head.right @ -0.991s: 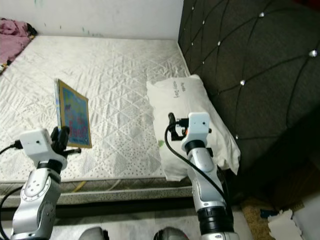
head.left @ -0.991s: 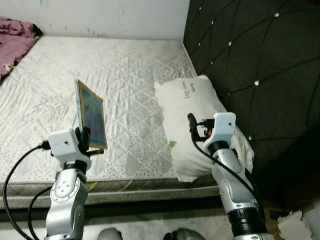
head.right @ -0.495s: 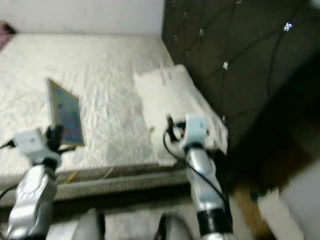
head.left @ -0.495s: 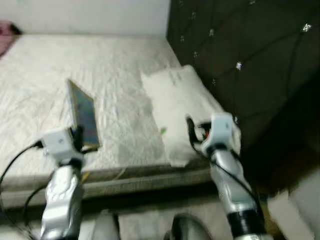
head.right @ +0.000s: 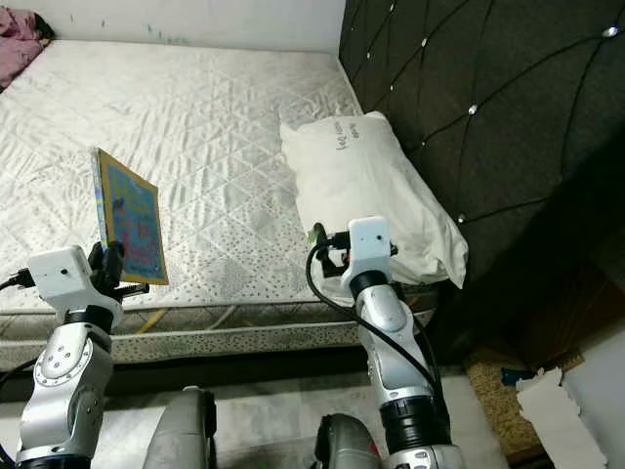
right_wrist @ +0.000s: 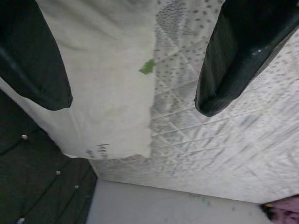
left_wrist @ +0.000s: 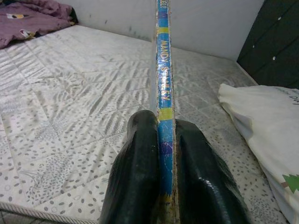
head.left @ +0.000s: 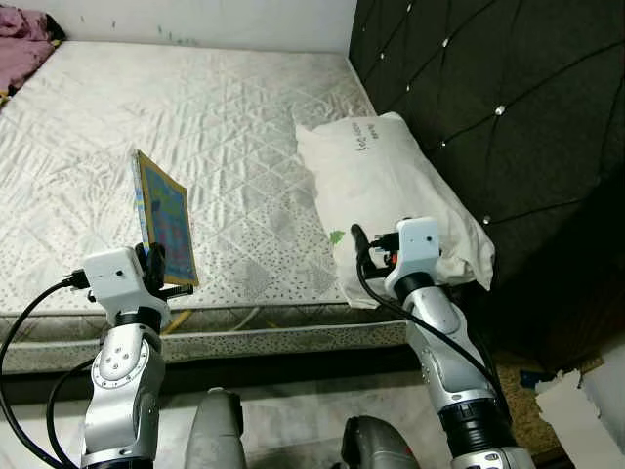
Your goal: Clean up the room
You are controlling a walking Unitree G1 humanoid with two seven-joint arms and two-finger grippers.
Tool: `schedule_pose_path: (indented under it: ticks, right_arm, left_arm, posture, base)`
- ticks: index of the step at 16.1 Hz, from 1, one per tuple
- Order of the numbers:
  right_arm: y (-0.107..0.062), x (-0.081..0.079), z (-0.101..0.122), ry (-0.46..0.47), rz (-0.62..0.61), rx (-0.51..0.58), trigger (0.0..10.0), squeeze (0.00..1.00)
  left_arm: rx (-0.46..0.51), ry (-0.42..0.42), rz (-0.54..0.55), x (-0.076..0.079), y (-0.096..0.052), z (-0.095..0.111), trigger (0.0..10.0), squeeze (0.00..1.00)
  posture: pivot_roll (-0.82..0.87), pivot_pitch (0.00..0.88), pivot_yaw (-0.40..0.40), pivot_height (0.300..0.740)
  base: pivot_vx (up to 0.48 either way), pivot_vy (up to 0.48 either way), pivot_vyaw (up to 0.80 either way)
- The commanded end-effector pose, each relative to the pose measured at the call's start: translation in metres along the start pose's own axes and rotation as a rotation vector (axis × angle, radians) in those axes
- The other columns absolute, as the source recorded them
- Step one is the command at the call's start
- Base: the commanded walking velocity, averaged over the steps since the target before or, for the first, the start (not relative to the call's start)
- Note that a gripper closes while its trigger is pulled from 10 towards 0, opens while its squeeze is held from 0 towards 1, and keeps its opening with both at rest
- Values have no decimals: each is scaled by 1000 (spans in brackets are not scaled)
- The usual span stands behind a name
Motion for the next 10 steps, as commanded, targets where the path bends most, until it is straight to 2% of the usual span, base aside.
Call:
schedule_pose_path:
  ticks: [1,10]
  right_arm:
    - [0,-1,2,-5,15,6,10000,0]
    - [0,-2,3,-2,23,9,10000,0]
  left_arm:
    - [69,7,-18,3,3,16,10000,0]
    - [70,7,-20,4,3,16,10000,0]
  posture:
    - [-47,24,-50,665]
    - [-49,28,-51,665]
  base:
    - [322,0,0]
    - [343,0,0]
Point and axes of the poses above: a point about 5 cm out from each wrist's last joint towards the gripper, its own y axis pointing out of the wrist towards the gripper, its own z axis along the axis of the wrist's last joint, x = y × z, the point moved 3 cm from there along y, pointing out of the wrist towards the gripper, and after that the axes turned 8 degrees about y, right-handed, at the moved point
